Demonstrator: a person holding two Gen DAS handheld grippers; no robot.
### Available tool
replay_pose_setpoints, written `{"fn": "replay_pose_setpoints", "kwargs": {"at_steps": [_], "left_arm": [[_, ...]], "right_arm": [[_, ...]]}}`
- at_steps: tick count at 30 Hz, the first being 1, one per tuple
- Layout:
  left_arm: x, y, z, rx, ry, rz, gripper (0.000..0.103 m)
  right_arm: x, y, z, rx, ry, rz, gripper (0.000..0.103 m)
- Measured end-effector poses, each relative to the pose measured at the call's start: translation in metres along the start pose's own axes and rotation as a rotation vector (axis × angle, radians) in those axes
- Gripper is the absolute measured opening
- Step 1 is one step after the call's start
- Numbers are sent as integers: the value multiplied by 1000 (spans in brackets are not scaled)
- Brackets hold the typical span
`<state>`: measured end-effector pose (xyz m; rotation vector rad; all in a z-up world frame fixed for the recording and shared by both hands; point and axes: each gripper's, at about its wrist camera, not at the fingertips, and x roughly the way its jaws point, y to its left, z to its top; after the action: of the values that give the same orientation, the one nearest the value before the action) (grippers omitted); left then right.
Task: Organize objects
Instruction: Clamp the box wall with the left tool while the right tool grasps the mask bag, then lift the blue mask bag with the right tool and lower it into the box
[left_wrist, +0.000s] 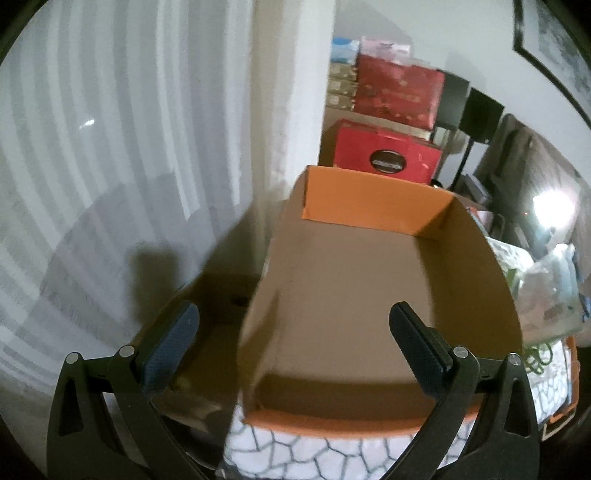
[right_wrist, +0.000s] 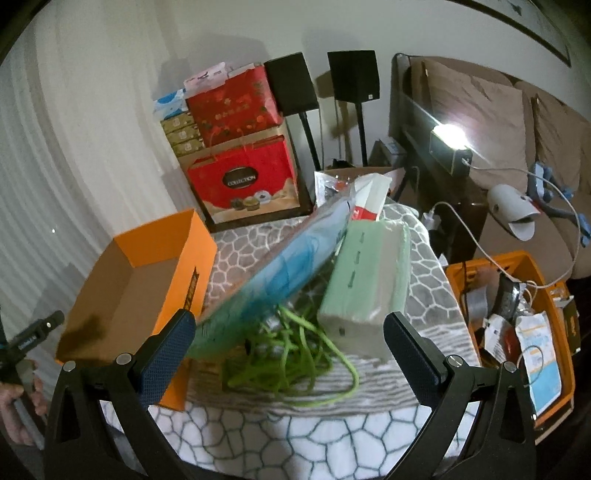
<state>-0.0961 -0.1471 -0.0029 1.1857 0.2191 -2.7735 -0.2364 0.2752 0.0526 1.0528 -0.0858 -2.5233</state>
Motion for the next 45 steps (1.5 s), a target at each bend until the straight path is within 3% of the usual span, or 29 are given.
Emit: {"fn": "replay_pose_setpoints", "kwargs": {"at_steps": [6, 15, 18, 23, 26, 30, 36, 41, 45], "left_arm": [[24, 16, 12, -2, 55, -26, 90], [53, 20, 17, 40, 156, -55, 62], [61, 21, 16, 49, 183, -52, 59], [71, 22, 18, 54, 220, -57, 52], [78, 21, 19, 62, 245, -60, 41], [85, 22, 19, 73, 279, -61, 22], [97, 25, 18, 70, 315, -73, 12], [99, 23, 18, 77, 326, -86, 5], [99, 21, 18, 85, 323, -81, 4]], "right_arm": [[15, -2, 17, 15, 26, 36, 101], [57, -12, 34, 78, 177, 89, 78], [67, -11, 38, 75, 214, 71, 76], [86, -2, 46, 45, 277, 55, 59], [98, 0, 44, 36, 319, 57, 46], [106, -1, 41, 40, 352, 61, 41], [122, -9, 39, 83, 437, 82, 42], [120, -14, 44, 102, 414, 88, 28], [110, -21, 50, 138, 359, 127, 15]]}}
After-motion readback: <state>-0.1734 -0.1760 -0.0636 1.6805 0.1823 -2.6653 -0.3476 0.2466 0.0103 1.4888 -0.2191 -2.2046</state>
